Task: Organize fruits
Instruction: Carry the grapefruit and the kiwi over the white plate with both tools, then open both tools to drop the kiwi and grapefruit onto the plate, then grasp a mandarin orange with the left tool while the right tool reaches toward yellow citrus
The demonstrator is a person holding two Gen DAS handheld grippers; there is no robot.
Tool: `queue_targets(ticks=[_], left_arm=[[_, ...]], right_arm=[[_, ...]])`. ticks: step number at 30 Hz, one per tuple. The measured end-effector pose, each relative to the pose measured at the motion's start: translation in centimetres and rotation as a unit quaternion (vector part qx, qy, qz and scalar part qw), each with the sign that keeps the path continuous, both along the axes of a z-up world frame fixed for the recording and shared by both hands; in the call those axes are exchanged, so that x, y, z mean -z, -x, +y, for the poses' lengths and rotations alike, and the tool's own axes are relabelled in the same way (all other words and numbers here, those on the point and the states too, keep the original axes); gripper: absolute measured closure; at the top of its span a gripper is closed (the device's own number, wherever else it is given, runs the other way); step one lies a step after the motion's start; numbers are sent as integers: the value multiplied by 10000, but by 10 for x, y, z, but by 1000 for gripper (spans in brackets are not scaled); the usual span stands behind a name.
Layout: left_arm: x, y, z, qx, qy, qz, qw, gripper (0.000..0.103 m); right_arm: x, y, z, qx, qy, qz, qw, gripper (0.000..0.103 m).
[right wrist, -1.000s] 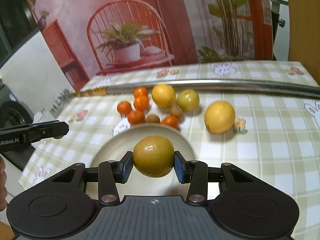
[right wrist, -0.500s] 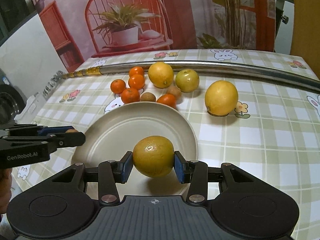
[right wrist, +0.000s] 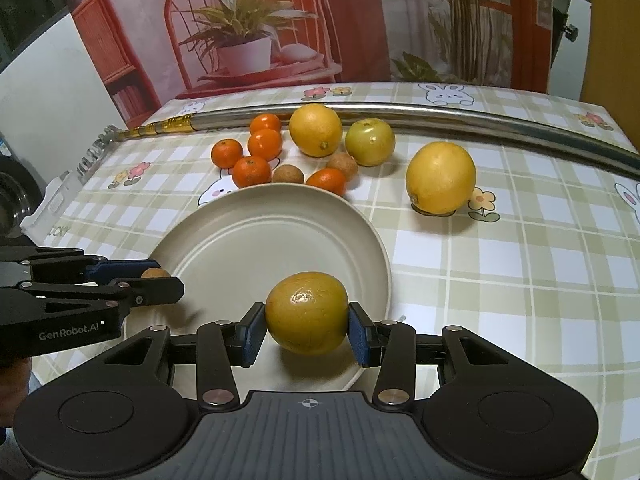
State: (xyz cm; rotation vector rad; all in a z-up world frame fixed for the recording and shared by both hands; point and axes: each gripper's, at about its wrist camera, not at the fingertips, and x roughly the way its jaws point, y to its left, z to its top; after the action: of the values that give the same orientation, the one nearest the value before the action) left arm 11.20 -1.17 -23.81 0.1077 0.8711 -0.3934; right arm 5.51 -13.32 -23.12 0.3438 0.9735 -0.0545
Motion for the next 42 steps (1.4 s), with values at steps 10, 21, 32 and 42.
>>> queue_targets(ticks=[10,21,32,42], left_arm=[[6,-2,-3,13,-132,76,9999,73],[7,-3,-3,-14,-147,88,9999,73],[7,-5,-2,-45,-44,157,9999,72],[-13,-11,8,-170,384,130,9990,70]], right_arm=[[5,1,-1,20,-13,96,10000,63],[4,1,-1,25,-9,66,10000,62],[0,1,-2,11,79,17,10000,62],[-11,-1,-4,13,119,-96,9999,58]])
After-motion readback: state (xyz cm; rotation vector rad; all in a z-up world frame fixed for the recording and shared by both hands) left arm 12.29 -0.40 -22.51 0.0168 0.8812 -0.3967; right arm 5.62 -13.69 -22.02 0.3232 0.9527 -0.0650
